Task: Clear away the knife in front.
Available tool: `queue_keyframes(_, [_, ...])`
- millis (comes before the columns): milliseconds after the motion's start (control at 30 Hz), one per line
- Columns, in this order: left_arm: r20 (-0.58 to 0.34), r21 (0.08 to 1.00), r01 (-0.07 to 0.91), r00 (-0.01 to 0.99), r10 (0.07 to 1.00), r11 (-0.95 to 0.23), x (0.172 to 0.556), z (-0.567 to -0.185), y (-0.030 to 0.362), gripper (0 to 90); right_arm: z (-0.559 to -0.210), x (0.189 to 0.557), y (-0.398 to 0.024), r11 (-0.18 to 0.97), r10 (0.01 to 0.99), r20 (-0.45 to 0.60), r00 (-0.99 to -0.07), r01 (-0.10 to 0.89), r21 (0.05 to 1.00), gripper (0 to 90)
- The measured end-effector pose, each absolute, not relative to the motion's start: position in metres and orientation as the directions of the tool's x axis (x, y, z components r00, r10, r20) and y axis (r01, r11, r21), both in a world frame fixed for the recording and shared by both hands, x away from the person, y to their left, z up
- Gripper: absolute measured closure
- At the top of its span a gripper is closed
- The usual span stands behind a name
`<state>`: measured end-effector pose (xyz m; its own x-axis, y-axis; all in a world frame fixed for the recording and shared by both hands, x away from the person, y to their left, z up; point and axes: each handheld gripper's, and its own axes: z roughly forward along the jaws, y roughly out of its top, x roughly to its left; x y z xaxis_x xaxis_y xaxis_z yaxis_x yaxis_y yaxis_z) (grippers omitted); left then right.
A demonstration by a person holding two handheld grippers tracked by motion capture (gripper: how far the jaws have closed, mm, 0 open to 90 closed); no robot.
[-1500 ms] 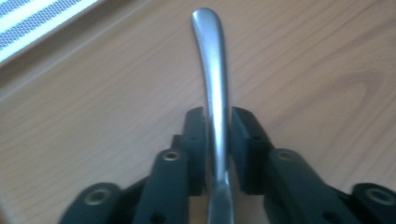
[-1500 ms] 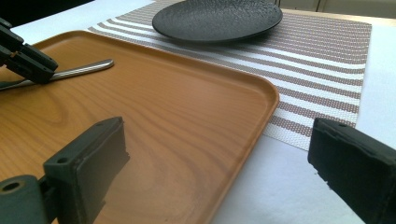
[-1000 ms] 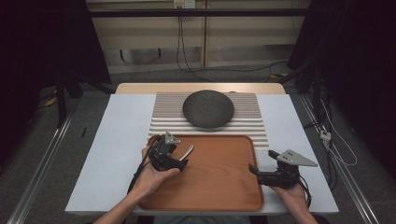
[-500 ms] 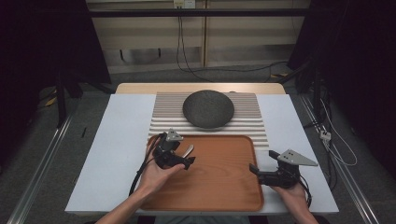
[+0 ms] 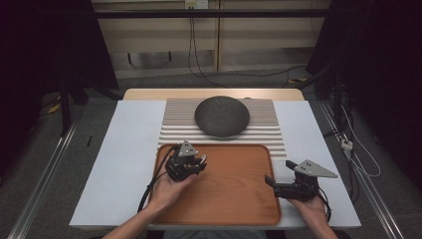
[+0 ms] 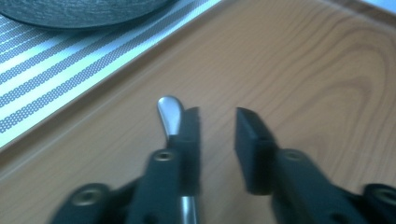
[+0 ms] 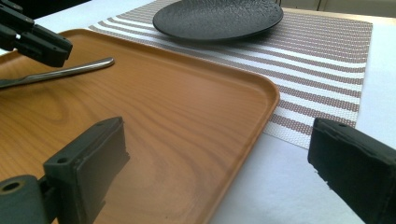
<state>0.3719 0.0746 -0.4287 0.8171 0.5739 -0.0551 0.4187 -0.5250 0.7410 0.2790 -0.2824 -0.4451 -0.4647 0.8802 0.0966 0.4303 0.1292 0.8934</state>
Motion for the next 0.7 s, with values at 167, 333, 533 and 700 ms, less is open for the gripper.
queue_keyframes(167, [-0.054, 0.697, 0.436, 0.823, 0.565, -0.569, 0.376, -0.434, 0.071, 90.0, -0.446, 0.28, -0.283, 0.124, 0.882, 0.102, -0.46, 0.435, 0.892, 4.7])
queue_keyframes(333, [-0.024, 0.648, 0.451, 0.817, 0.576, -0.613, 0.38, -0.441, 0.066, 90.0, -0.445, 0.279, -0.283, 0.13, 0.881, 0.095, -0.464, 0.431, 0.893, 4.7])
queue_keyframes(533, [-0.018, 0.644, 0.436, 0.83, 0.558, -0.629, 0.38, -0.441, 0.068, 90.0, -0.445, 0.278, -0.284, 0.124, 0.884, 0.097, -0.458, 0.429, 0.895, 4.7])
queue_keyframes(700, [-0.017, 0.644, 0.434, 0.831, 0.556, -0.63, 0.381, -0.441, 0.07, 90.0, -0.445, 0.278, -0.283, 0.127, 0.881, 0.097, -0.462, 0.431, 0.894, 4.7])
